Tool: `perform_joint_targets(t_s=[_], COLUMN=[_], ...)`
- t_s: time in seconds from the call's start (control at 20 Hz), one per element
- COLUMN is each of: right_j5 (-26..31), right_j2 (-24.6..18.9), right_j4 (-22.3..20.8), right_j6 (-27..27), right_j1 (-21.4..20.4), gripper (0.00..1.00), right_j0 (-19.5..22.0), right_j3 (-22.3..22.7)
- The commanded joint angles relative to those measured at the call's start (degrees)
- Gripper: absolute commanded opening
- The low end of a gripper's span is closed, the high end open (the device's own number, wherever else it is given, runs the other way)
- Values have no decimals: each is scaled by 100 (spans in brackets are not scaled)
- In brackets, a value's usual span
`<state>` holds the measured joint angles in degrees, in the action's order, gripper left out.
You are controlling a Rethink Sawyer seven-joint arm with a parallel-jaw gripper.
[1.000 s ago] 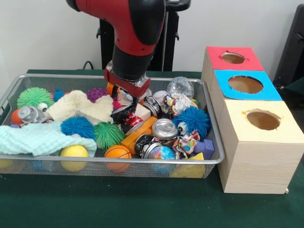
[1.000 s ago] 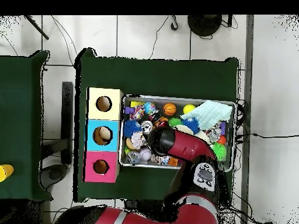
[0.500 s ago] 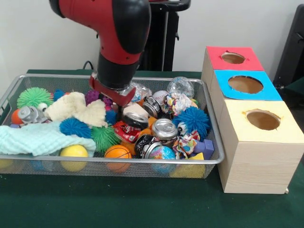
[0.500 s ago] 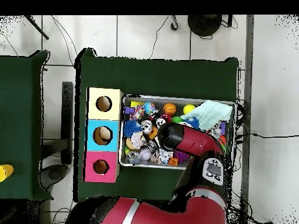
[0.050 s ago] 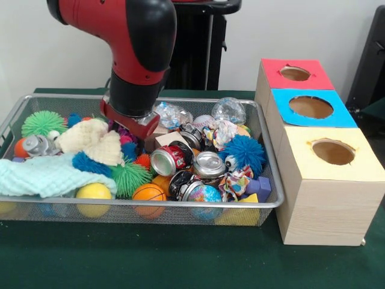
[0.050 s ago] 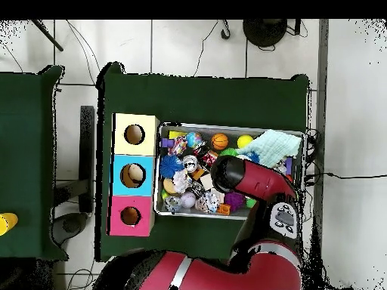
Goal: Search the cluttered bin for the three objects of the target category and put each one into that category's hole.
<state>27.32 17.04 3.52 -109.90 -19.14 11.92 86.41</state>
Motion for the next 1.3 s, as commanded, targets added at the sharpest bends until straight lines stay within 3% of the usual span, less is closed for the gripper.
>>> perform_joint_targets(t_s=[0.05,0.4,0.75,1.3], right_j5=[-609,-1259,-1786,-2017], right_j2=[-165,-196,242,585], right_j4=[-520,-726,-766,-549], right_j6=[-267,-263,-789,-946], right_j1=[900,1247,1510,2041], gripper=[100,100,100,100], right_j0=[328,411,95,-65], right_j3=[-364,-911,-1292,-1776])
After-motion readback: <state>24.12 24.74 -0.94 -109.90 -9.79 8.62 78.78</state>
